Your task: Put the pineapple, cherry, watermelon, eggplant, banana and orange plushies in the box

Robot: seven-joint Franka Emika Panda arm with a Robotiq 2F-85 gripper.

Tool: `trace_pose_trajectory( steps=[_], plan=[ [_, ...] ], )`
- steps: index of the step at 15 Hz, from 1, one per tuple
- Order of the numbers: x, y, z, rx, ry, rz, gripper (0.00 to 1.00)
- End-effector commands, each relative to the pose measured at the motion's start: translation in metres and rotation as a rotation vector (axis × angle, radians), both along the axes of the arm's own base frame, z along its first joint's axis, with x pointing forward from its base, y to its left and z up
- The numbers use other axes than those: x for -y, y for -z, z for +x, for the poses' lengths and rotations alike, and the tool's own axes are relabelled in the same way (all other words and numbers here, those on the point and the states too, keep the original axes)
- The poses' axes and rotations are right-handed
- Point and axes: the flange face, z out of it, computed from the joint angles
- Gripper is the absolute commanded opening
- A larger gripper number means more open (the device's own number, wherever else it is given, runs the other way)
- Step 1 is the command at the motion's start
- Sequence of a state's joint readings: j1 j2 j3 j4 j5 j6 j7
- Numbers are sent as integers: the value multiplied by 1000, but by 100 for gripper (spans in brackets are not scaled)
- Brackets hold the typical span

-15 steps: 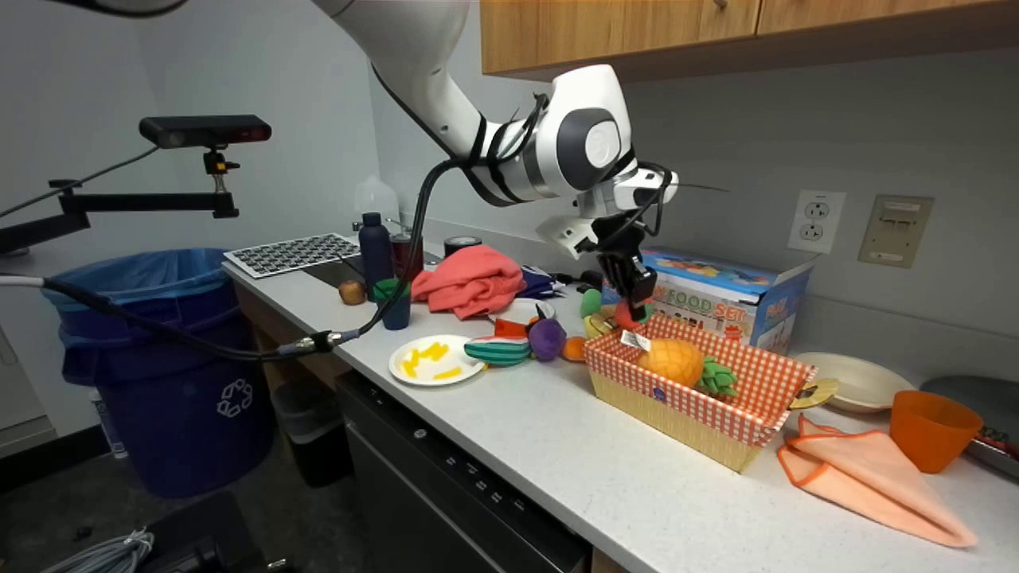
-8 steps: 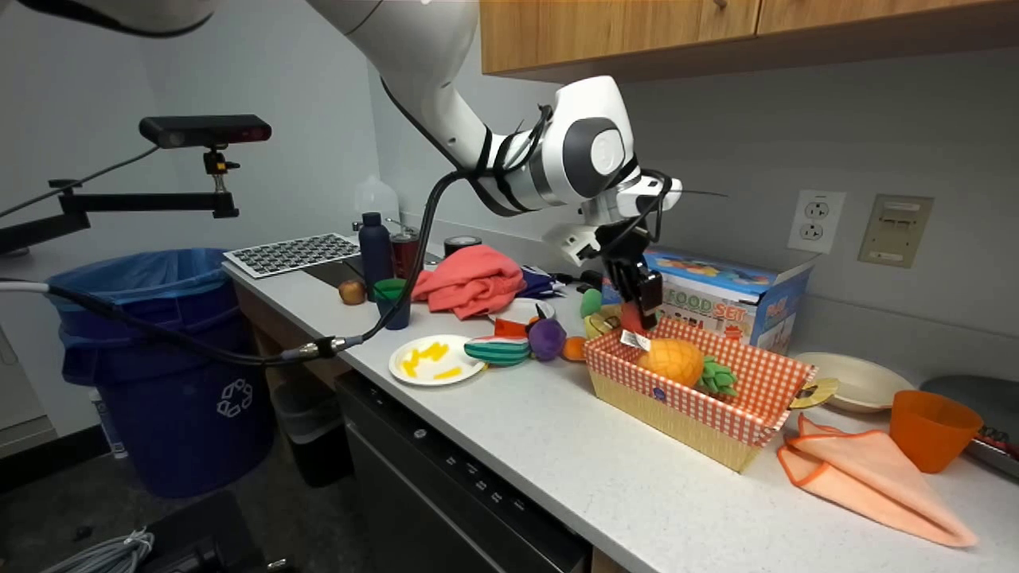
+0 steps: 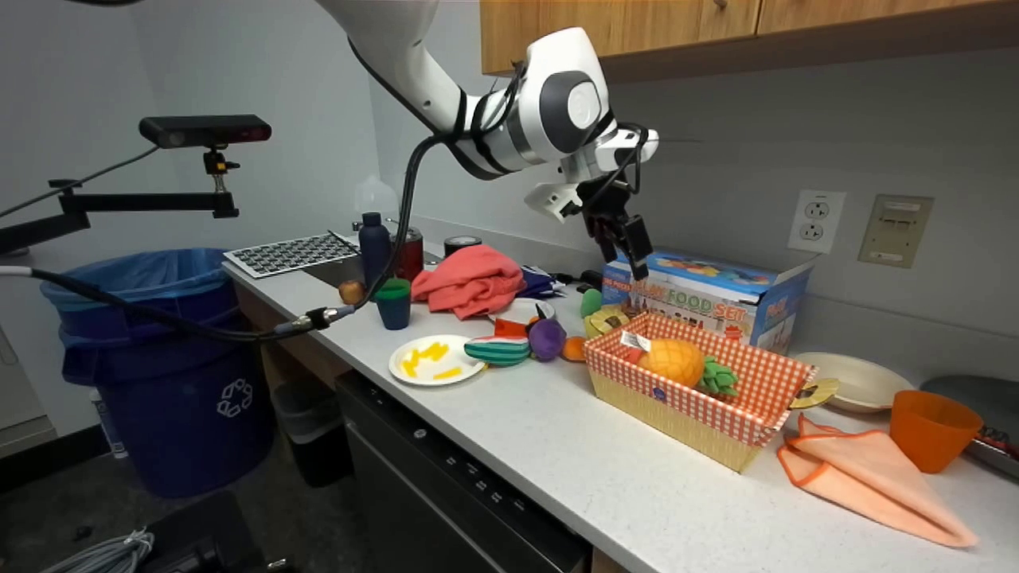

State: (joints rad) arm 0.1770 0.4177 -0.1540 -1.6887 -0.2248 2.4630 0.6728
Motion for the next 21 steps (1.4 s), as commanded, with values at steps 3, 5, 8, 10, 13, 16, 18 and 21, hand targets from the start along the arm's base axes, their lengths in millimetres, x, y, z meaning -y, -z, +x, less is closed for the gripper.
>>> trace_pose_trajectory(
  steps=[3, 5, 8, 10, 13, 16, 18, 21],
  plan=[
    [-31, -10, -18, -107, -169, 80, 100],
    [-43, 25, -44, -185, -234, 120, 100],
    [-58, 70, -66, -319, -327, 166, 100],
    [-66, 94, -78, -416, -385, 194, 100],
    [-76, 111, -91, -503, -467, 193, 100],
    [-93, 113, -88, -493, -551, 192, 100],
    [-106, 112, -86, -487, -593, 205, 100],
    [-115, 113, -74, -470, -592, 229, 100]
  ],
)
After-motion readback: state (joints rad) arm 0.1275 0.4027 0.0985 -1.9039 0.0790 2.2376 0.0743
